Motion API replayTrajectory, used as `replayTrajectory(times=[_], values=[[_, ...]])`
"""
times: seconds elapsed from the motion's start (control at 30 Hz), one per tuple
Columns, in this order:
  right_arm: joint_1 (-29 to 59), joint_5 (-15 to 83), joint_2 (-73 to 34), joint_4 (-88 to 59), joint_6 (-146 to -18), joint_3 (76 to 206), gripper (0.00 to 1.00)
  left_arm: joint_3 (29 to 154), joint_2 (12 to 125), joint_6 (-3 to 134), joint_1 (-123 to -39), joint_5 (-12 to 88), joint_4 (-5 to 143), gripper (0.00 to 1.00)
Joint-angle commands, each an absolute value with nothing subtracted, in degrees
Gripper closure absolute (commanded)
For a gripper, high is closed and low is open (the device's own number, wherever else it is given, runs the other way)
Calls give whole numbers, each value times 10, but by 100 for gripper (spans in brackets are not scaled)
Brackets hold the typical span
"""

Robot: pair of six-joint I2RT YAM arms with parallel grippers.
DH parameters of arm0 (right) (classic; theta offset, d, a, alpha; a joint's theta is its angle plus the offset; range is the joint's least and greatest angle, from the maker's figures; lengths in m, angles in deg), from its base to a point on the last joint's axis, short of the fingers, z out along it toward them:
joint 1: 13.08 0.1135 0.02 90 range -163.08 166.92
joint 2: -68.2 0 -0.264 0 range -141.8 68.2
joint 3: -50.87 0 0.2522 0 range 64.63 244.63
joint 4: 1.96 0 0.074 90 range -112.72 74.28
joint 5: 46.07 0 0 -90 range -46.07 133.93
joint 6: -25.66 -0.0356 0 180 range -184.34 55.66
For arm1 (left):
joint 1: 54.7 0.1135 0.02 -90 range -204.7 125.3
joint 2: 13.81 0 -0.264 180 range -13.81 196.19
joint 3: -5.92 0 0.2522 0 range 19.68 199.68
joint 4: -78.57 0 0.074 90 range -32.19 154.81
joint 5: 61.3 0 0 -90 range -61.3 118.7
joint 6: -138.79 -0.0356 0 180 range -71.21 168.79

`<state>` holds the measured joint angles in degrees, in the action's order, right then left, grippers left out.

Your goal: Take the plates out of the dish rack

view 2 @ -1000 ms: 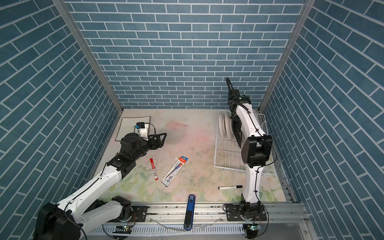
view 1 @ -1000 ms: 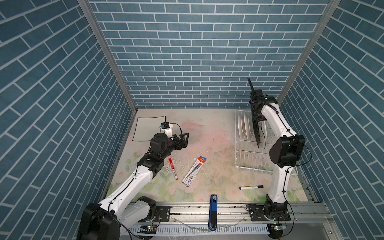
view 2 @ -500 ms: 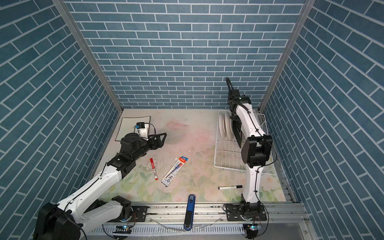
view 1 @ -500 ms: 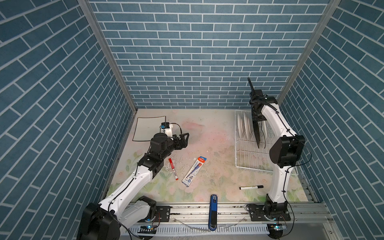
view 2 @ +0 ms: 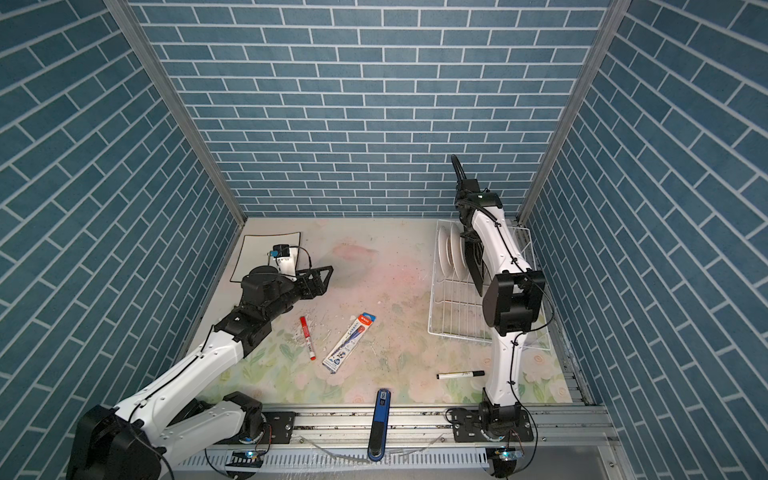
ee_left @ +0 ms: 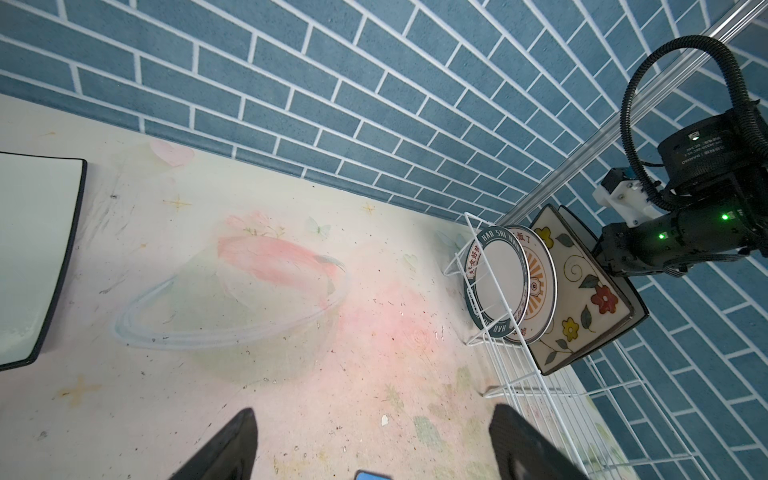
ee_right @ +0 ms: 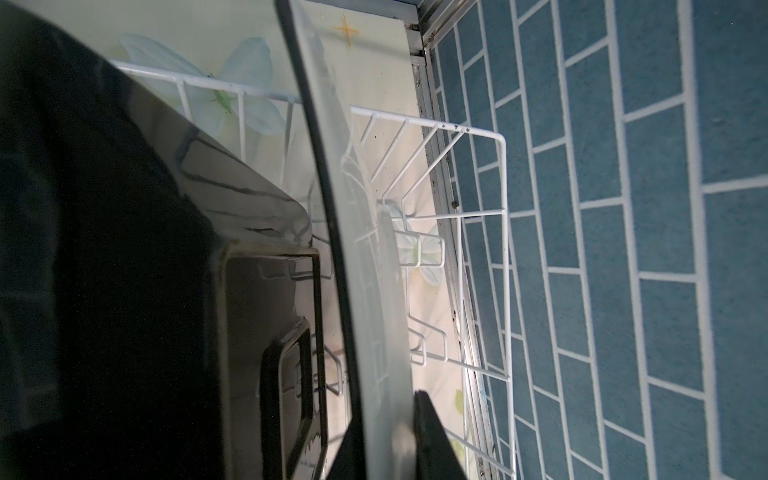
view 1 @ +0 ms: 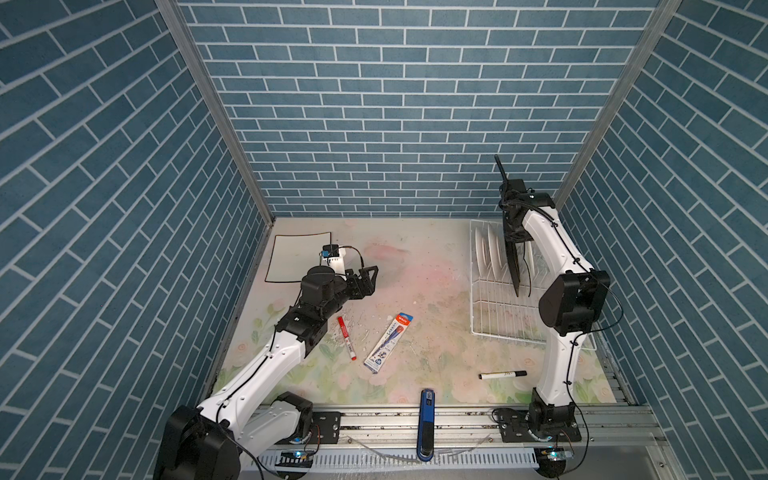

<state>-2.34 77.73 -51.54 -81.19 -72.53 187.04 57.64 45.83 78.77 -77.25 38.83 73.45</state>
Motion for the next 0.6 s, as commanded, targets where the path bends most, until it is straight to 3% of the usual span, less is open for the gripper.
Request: replayTrajectory(times=[0.0,0.57], values=[[-25,788,-518,-830,-727,1882,83,586,454,780,-776,384,730,11],[-23,817,-512,-837,-721,1890,98,578,447,792,-776,380,740,11]])
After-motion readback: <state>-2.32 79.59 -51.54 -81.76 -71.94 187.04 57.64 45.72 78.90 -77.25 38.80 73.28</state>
